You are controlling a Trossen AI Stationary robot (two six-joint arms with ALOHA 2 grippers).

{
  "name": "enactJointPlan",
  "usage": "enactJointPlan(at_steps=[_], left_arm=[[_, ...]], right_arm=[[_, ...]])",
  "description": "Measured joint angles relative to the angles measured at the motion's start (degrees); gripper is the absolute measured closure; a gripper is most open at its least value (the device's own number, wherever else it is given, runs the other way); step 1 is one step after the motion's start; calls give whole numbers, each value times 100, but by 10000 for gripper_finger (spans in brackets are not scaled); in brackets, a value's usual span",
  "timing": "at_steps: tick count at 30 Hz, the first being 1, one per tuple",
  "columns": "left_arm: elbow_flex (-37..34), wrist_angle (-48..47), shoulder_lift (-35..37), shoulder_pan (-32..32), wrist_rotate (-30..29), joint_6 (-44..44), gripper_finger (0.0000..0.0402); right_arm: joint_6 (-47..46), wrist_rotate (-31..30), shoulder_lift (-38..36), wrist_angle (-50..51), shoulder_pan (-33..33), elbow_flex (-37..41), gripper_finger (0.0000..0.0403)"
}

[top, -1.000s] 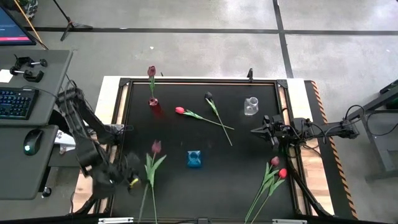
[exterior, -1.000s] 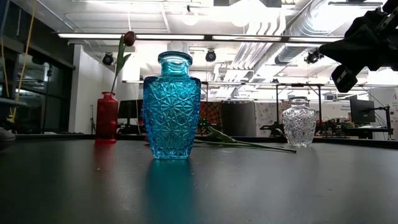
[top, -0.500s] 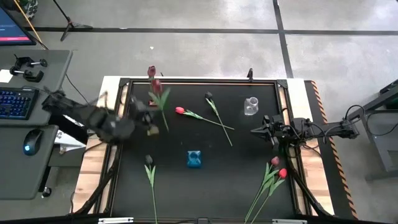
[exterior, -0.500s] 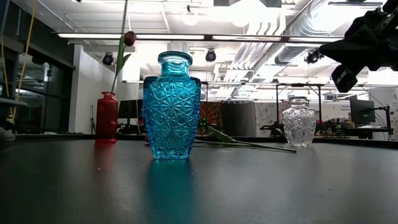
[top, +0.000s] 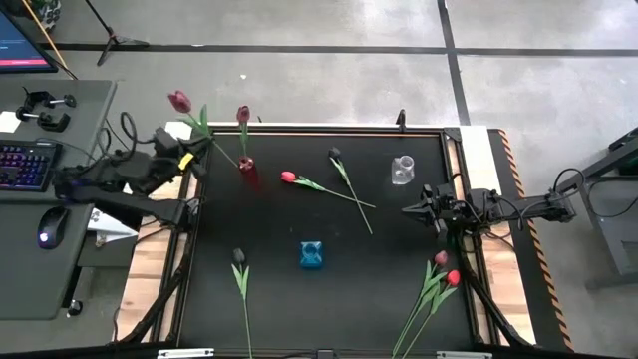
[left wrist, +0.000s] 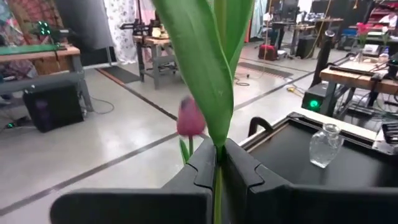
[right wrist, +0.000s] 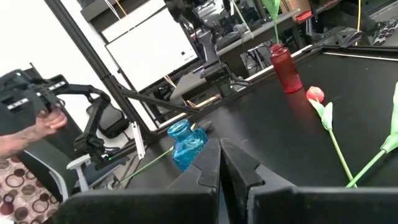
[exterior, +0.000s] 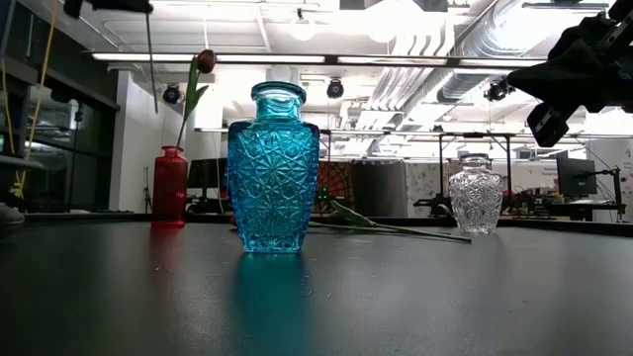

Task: Sort flowers into vase by color
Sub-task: Put the left dark red flower into the red vase

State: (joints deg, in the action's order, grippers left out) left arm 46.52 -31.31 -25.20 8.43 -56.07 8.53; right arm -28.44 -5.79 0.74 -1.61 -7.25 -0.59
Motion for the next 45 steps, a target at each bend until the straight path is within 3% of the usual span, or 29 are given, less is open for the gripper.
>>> enactJointPlan(at_steps=[7,13,22,26,32,39,45], left_arm=[[-829,1284,16,-228,-6,-1036,401],[-947,1326,-165,-757,55,-969,401],[-1165,1648,-594,-1670,964,-604,401],[-1165,1909,-800,-1925,1109,-661,401],[-1165,1689,-1033,-2086,1291,-351,401],[-1165,1174,-1159,-2086,973,154,400],[-1165,670,-1198,-2086,1001,702,362]], right_arm=[[1,0,-1,1,0,0,402],[1,1,0,1,-1,0,402],[1,-1,1,0,-1,-1,402],[1,0,0,1,-1,-1,402],[0,0,0,0,0,-1,402],[1,-1,0,1,-1,1,402],[1,0,-1,0,0,1,402]])
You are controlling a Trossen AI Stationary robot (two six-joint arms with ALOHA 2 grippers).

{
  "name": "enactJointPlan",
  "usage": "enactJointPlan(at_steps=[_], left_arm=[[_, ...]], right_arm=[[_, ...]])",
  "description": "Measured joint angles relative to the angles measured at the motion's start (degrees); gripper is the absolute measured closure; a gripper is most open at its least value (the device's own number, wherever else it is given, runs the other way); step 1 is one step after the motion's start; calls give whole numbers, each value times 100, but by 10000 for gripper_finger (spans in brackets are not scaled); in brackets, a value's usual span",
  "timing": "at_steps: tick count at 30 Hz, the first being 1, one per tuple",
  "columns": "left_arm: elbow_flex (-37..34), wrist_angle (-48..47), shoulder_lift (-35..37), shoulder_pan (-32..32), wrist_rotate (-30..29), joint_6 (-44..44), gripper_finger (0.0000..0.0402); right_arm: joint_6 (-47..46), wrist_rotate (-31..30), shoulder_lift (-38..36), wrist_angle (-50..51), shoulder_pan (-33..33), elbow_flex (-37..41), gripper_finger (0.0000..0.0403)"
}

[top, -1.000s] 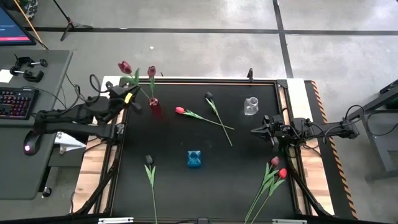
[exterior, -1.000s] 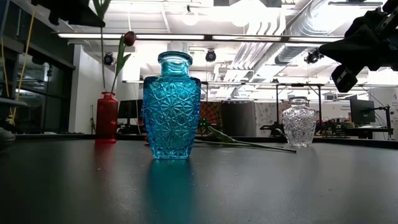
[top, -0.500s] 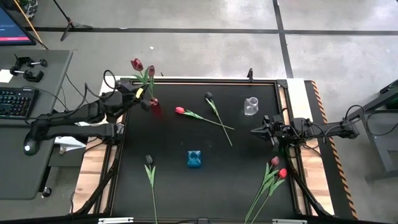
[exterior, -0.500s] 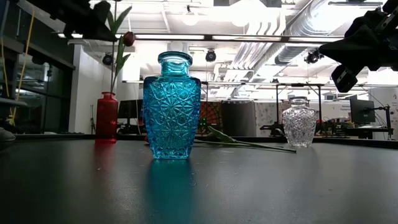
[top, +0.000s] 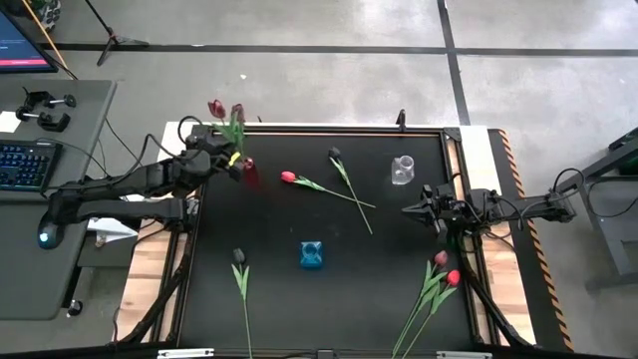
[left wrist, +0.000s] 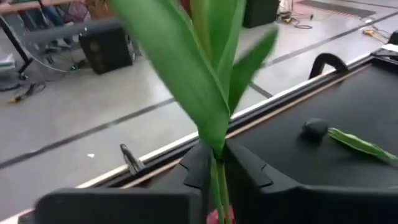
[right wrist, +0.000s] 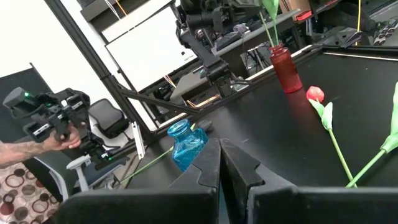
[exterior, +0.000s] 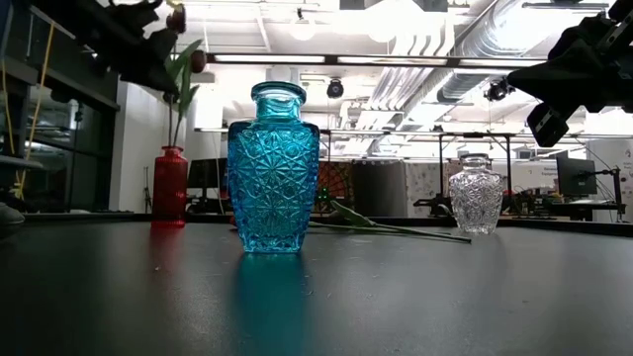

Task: Sort flowers into vase by color
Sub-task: Put the left dark red flower into the red vase, then put the dark red flower into the red vase

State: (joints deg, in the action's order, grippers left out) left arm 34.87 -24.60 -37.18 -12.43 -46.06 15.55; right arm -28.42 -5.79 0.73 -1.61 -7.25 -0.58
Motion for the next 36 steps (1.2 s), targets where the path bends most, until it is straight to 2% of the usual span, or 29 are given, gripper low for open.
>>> enactJointPlan(at_steps=[11,15,20,25,27,32,36], left_arm=[[6,-43,27,0,654,329,226],[304,-661,80,0,1171,692,194],[791,-1642,129,7,2356,1084,181],[868,-1599,202,59,4127,1582,181],[868,-1514,157,208,4554,1816,181],[866,-1023,-87,967,4770,2215,181],[866,20,-446,1713,4550,2276,181]], right_arm=[[0,1,2,0,-1,-1,402],[-1,-1,2,0,-1,0,402],[0,0,1,1,-1,-1,402],[0,-1,2,0,-1,0,402],[0,0,0,0,0,0,402],[0,1,2,2,1,0,402],[0,0,1,0,-1,-1,402]])
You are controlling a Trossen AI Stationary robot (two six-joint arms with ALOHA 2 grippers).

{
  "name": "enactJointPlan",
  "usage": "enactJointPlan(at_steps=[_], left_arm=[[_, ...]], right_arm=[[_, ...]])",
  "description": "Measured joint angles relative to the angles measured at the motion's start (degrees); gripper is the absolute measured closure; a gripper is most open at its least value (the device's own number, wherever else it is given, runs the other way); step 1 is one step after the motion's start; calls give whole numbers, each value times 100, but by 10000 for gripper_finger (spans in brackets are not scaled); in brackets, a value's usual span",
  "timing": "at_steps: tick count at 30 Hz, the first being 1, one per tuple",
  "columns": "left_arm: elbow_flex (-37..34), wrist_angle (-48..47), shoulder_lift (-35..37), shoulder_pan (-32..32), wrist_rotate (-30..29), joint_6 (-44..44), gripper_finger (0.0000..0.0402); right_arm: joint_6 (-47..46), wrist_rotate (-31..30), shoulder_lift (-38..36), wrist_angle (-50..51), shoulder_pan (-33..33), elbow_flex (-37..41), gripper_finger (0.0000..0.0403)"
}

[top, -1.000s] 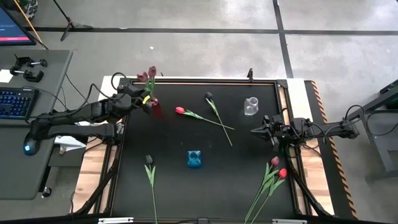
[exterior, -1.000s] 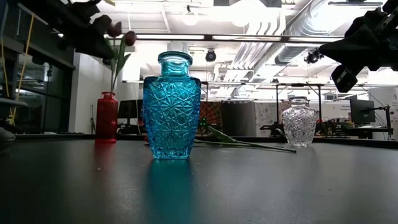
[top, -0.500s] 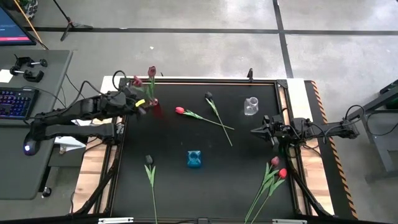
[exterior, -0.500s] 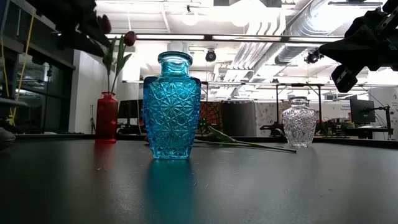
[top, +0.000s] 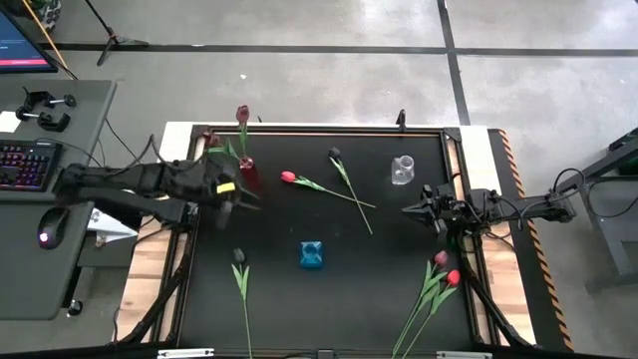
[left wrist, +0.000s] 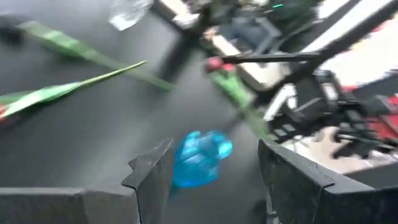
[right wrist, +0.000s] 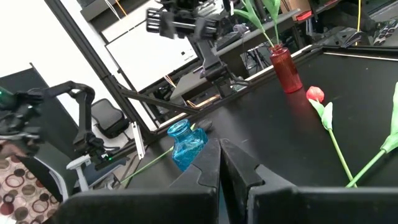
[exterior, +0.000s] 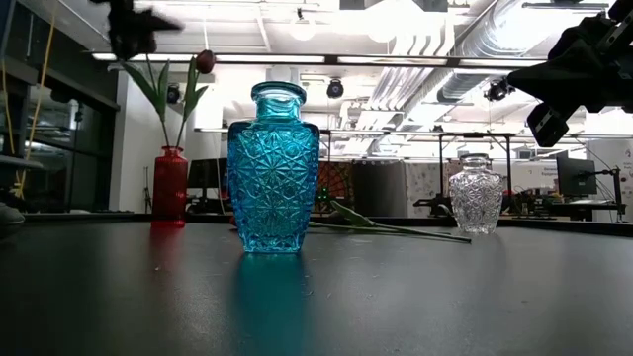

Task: Sort flowers into vase by color
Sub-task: Put the dark red flower into the red vase

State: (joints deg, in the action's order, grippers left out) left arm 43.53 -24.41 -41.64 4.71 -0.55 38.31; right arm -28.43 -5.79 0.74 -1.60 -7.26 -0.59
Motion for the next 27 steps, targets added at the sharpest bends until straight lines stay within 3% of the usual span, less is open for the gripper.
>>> enactJointPlan(at_steps=[6,10,17,22,24,27], left_arm=[[0,1449,-817,843,-726,-320,181],[0,2273,-1450,1105,-890,-282,181],[-2,4345,-2638,1160,-1127,334,181],[-2,5990,-3313,851,-1334,506,181],[-4,6237,-3442,670,-1378,721,181],[-4,6262,-3502,428,-1363,1045,181]], right_arm=[[0,0,0,1,1,1,402],[0,0,1,1,0,-1,402],[0,-2,0,1,1,-1,402],[-12,-68,1,-30,0,1,402],[-422,-361,1,-253,0,1,402],[-1813,-1120,-1,-747,0,-1,402]])
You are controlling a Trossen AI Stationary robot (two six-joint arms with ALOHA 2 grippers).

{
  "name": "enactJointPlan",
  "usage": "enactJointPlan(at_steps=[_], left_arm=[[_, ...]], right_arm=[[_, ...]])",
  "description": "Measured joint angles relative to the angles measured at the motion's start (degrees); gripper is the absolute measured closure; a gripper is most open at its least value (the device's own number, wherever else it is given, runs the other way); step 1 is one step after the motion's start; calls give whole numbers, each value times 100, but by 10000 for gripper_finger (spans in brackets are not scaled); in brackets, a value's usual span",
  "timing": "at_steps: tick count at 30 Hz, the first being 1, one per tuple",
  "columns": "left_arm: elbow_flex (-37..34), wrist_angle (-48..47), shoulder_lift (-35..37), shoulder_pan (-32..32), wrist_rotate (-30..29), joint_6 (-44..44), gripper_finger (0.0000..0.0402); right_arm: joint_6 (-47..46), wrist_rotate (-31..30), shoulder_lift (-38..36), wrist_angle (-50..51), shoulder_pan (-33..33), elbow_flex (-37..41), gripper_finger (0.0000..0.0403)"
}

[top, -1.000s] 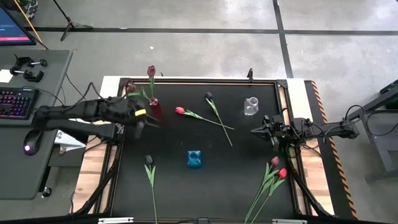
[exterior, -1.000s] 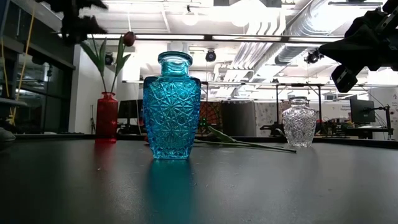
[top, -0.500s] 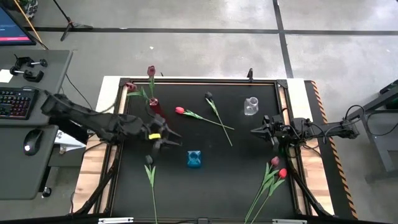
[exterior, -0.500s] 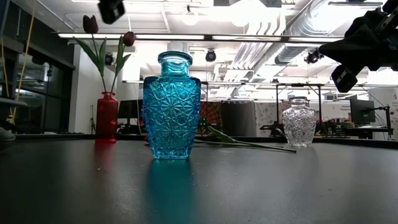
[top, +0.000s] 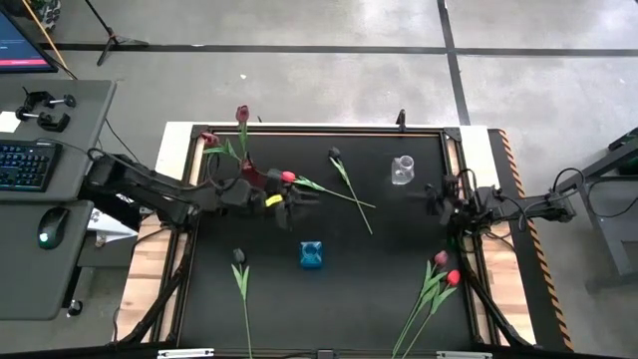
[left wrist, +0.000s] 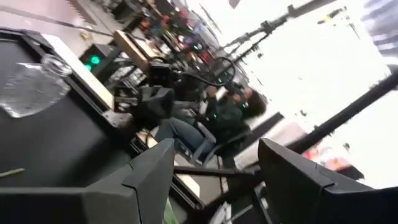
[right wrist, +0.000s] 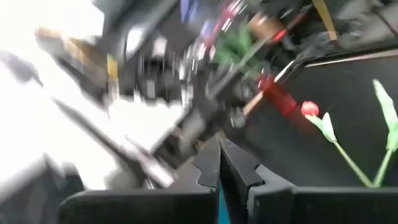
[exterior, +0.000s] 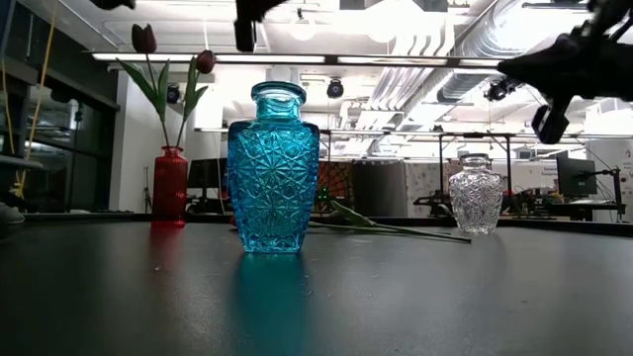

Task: Sort flowers into vase by color
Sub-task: Put the dark red flower into the red vase

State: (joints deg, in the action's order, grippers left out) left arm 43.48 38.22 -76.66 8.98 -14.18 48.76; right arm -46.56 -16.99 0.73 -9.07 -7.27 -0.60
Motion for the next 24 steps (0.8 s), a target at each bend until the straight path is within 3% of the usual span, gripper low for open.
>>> enactJointPlan(at_steps=[3,6,10,14,17,21,24], left_arm=[[0,43,10,-170,65,63,181],[-2,38,63,-339,187,60,181],[-2,-4,66,-544,570,-116,181],[-2,-280,75,-781,1268,-354,181],[-4,-477,97,-1039,2072,-485,181],[-4,-765,309,-1470,3189,-732,181],[-4,-1062,586,-1849,3847,-979,181]], right_arm=[[-1126,-739,0,-155,0,1,402],[-1354,-976,2,-169,0,1,402],[-1827,-536,45,-462,-1,1,402],[-2218,105,512,-1426,-250,-7,402],[-2512,-126,1282,-1566,-751,-328,402],[-2954,-455,2983,-1105,-1533,-1265,402],[-3761,-146,4433,-589,-2036,-2158,402]])
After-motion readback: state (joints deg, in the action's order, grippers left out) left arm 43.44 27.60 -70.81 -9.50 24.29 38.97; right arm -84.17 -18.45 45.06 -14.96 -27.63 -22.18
